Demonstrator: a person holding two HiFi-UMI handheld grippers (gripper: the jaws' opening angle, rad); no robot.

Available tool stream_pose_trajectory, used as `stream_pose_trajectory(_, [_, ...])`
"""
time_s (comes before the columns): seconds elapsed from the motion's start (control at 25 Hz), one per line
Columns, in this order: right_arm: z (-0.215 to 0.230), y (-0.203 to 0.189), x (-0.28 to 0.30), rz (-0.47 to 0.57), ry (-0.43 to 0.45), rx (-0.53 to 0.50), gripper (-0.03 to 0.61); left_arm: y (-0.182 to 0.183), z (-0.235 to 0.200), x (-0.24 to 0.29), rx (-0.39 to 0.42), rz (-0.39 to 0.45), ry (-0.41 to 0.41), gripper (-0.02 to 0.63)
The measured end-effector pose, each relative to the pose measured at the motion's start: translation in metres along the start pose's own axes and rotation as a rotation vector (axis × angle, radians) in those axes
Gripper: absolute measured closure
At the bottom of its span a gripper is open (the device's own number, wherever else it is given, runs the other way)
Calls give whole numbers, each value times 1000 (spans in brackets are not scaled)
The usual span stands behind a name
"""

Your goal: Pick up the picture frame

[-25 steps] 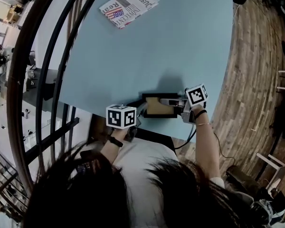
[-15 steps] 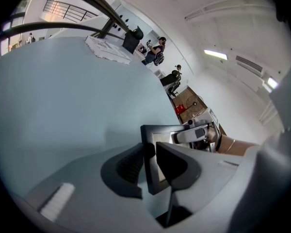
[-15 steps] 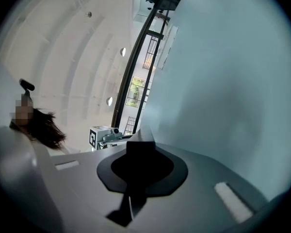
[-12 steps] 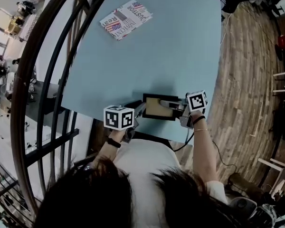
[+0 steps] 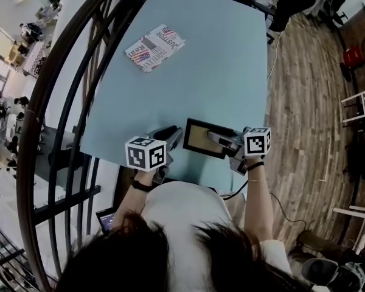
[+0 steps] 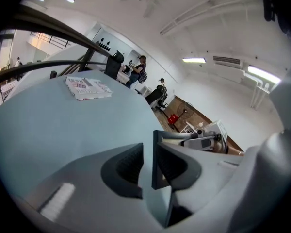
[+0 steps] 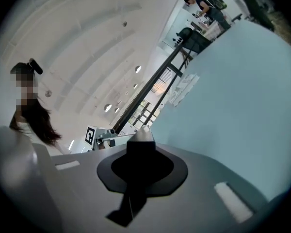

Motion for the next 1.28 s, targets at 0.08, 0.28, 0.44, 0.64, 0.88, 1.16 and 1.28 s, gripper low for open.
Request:
stream_pose_trajectory(0.08, [-16, 11, -5, 47, -20, -64, 568, 14, 0, -3, 34, 24, 1, 472])
stream_pose_trajectory(0.28, [-44, 32, -20, 163, -109, -196, 568, 45, 2, -12, 117, 80, 8, 472])
stream_pose_trajectory(0.44, [-67, 45, -35, 288, -180, -310, 568, 64, 5, -21, 194, 131, 27, 474])
stream_pose_trajectory(0.64, [-82, 57, -60, 415, -398, -504, 568, 90, 17, -30, 304, 194, 60, 474])
stream_pose_trajectory(0.88, [-99, 64, -86, 567, -612, -649, 568, 115, 33, -36, 455, 247, 111, 492])
stream_pose_trajectory(1.16, [-110, 70, -107, 690, -717, -739, 568, 128, 40, -38, 547, 297, 143, 522])
stream_pose_trajectory(1.28, [-112, 73, -114, 729, -749, -767, 568, 132, 42, -38, 575, 324, 155, 552])
Point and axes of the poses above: the fingertips, and each gripper's own axes: x forward along the fingers, z to its right, y out of its top, the point moved 1 cm from there along -x, backward along the fingers, and after that the axes turned 14 degrees about x, right-handed, at the moved point
